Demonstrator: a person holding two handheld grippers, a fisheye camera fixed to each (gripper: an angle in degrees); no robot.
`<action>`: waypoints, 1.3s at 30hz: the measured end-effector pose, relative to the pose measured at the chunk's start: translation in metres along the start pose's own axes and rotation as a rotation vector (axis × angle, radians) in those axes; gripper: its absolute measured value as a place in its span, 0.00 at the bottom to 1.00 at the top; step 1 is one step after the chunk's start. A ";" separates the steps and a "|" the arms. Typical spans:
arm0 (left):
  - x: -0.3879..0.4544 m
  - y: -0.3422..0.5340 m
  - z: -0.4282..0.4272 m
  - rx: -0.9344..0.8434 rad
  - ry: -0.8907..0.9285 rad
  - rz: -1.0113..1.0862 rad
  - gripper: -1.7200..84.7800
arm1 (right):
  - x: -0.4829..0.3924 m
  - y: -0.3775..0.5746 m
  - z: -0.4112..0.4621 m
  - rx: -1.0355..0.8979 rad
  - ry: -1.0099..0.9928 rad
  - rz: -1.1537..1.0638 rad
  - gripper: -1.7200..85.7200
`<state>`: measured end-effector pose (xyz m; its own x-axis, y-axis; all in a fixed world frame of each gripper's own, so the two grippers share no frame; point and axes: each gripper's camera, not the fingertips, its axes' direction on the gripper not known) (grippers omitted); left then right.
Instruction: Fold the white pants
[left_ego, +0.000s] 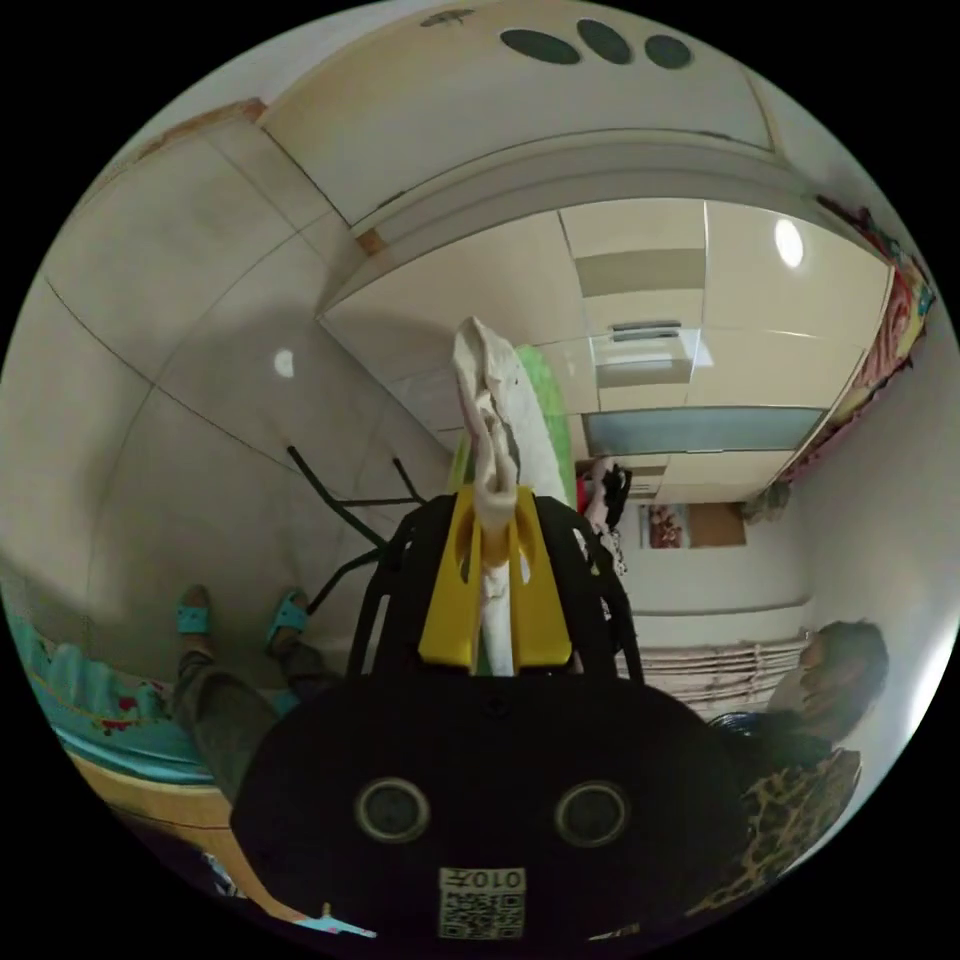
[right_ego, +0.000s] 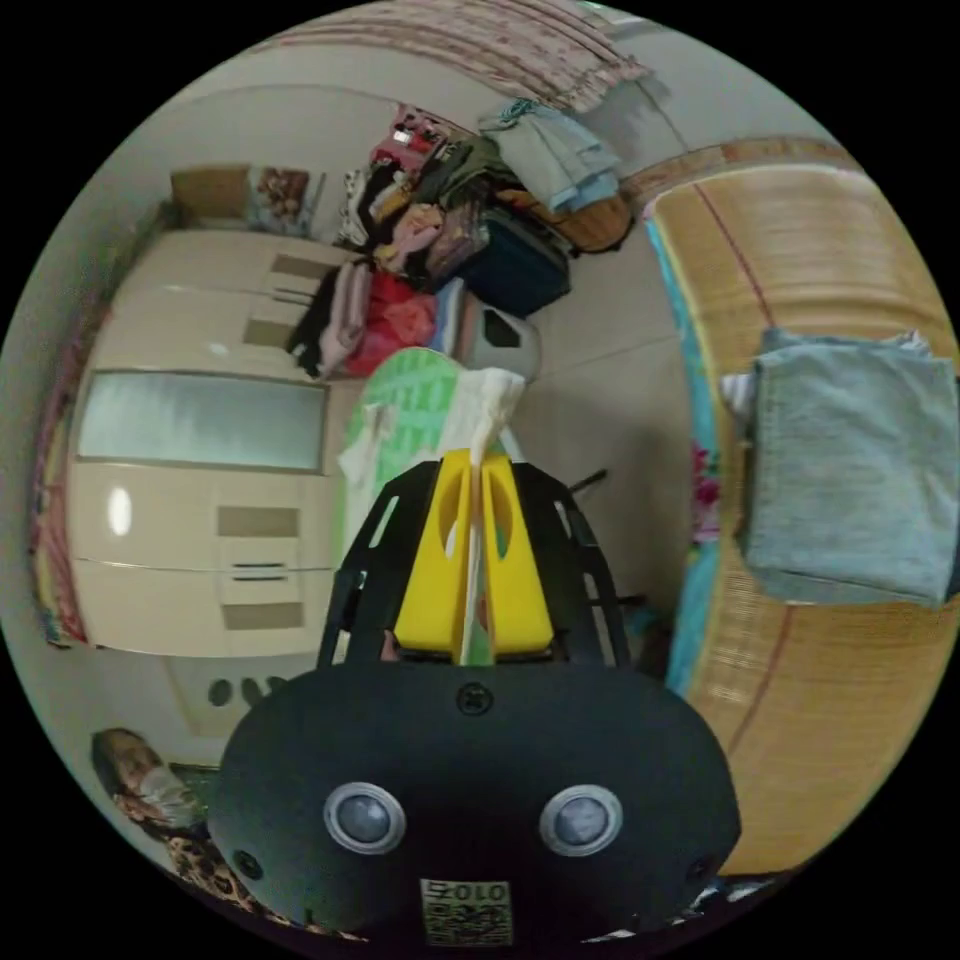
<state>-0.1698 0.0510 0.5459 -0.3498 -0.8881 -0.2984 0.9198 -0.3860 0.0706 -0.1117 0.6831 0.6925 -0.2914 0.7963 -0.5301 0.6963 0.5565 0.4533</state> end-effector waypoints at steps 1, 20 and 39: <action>-0.004 0.003 -0.002 0.000 -0.008 -0.011 0.07 | 0.008 0.000 0.004 -0.034 0.095 -0.001 0.06; -0.089 0.015 -0.021 -0.059 0.184 -0.140 0.07 | -0.104 -0.012 0.250 -0.203 0.099 -0.484 0.11; -0.096 0.106 -0.111 0.203 0.040 -0.272 0.02 | -0.243 0.162 0.701 -0.290 0.716 -1.270 0.13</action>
<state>-0.0191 0.1232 0.4759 -0.5662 -0.7371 -0.3689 0.7383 -0.6525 0.1704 0.5319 0.4138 0.3927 -0.9020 -0.3498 -0.2533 -0.3916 0.9097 0.1381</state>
